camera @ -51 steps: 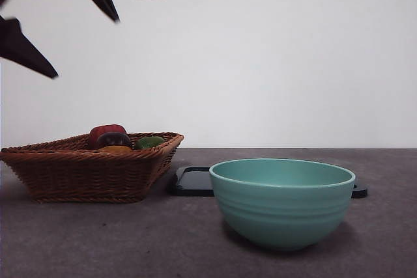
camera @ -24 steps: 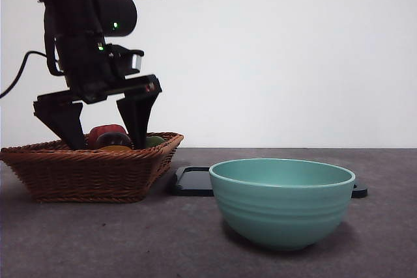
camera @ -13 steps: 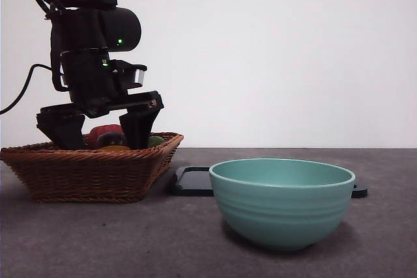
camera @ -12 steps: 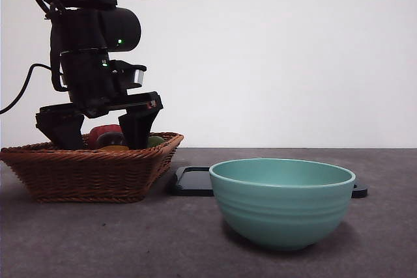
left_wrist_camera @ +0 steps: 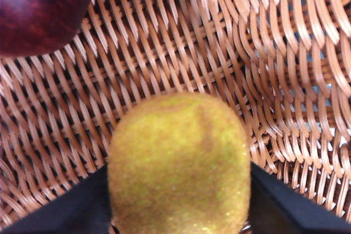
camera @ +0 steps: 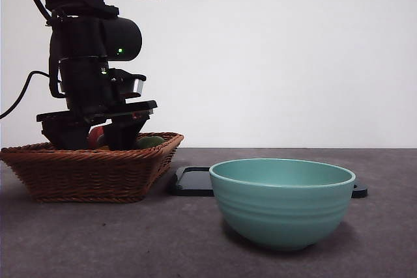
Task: Pick up the wifruite, put it on the bowl, pick up the plate, put it on desk
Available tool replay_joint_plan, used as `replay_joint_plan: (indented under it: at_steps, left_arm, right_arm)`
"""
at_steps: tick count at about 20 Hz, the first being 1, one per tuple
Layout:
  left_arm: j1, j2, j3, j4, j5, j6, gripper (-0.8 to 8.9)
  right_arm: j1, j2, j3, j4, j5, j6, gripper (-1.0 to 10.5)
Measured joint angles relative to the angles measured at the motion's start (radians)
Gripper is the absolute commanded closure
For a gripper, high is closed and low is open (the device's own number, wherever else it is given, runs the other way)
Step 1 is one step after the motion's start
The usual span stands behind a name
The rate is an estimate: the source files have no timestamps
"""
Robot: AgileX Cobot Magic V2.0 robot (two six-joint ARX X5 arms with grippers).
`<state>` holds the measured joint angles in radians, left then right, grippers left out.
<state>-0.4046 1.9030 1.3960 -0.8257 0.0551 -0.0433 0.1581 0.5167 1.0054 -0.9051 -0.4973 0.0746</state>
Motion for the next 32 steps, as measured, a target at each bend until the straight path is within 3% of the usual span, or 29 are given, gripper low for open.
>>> replay_joint_plan:
  at_steps: [7, 11, 17, 21, 29, 32]
  left_arm:
    - [0.0, 0.0, 0.108, -0.102, -0.001, -0.015, 5.95]
    - [-0.006, -0.005, 0.216, -0.245, -0.001, -0.116, 5.95]
    - [-0.101, -0.134, 0.221, -0.402, -0.001, -0.202, 5.95]
    - [-0.217, -0.229, 0.222, -0.445, -0.001, -0.259, 5.95]
    - [-0.544, -0.241, 0.223, -0.307, -0.001, -0.39, 5.95]
    - [-0.601, -0.199, 0.223, -0.255, -0.003, -0.404, 5.95]
  right_arm:
    - [0.0, 0.0, 0.0, 0.0, 0.0, 0.0, 3.5]
    - [0.0, 0.0, 0.0, 0.0, 0.0, 0.0, 3.5]
    - [0.0, 0.0, 0.0, 0.0, 0.0, 0.0, 3.5]
    - [0.0, 0.0, 0.0, 0.0, 0.0, 0.0, 3.5]
    - [0.0, 0.0, 0.0, 0.0, 0.0, 0.0, 3.5]
    - [0.0, 0.0, 0.0, 0.0, 0.0, 0.0, 3.5]
